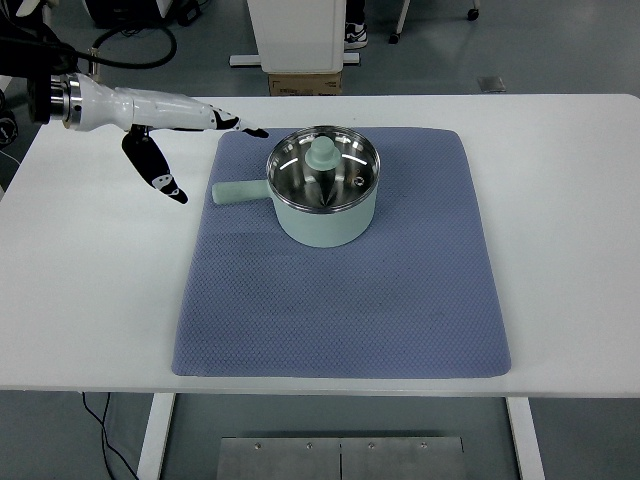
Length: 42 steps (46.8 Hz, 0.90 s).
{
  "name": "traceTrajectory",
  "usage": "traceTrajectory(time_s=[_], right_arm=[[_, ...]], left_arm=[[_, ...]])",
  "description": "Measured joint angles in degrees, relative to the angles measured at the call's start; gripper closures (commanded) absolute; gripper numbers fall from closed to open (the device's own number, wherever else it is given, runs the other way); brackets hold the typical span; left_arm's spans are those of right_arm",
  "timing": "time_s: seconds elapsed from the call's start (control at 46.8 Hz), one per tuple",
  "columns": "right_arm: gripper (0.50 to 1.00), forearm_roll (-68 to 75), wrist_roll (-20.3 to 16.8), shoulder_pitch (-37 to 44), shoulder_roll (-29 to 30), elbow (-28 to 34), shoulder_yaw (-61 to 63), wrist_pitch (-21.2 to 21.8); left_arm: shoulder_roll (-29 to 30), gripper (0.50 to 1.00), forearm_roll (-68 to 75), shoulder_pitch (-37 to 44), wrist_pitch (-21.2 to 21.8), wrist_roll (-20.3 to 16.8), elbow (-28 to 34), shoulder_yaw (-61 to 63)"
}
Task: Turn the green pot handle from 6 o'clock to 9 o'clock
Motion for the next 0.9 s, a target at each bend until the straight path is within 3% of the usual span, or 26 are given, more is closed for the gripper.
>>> traceTrajectory(time_s=[0.171, 0.342, 0.491, 0.897], right_arm=[[0.5, 0.0, 0.0, 0.0, 0.0, -0.01, 0.0, 0.0], [0.5, 0.0, 0.0, 0.0, 0.0, -0.02, 0.0, 0.0], [0.5, 0.0, 0.0, -0.01, 0.0, -0.02, 0.0, 0.0], [0.5, 0.0, -0.01, -0.01, 0.0, -0.01, 0.0, 0.0]], left_arm=[[0.28, 0.5, -12.63, 0.41, 0.69, 0.0, 0.25, -0.43], [-0.72, 0.5, -32.05, 2.2, 0.98, 0.02, 5.01, -0.44], [-2.96, 0.5, -38.86, 4.33, 1.45, 0.02, 8.26, -0.27], [-6.86, 0.5, -58.89, 9.68, 8.47, 0.02, 13.79, -0.25]])
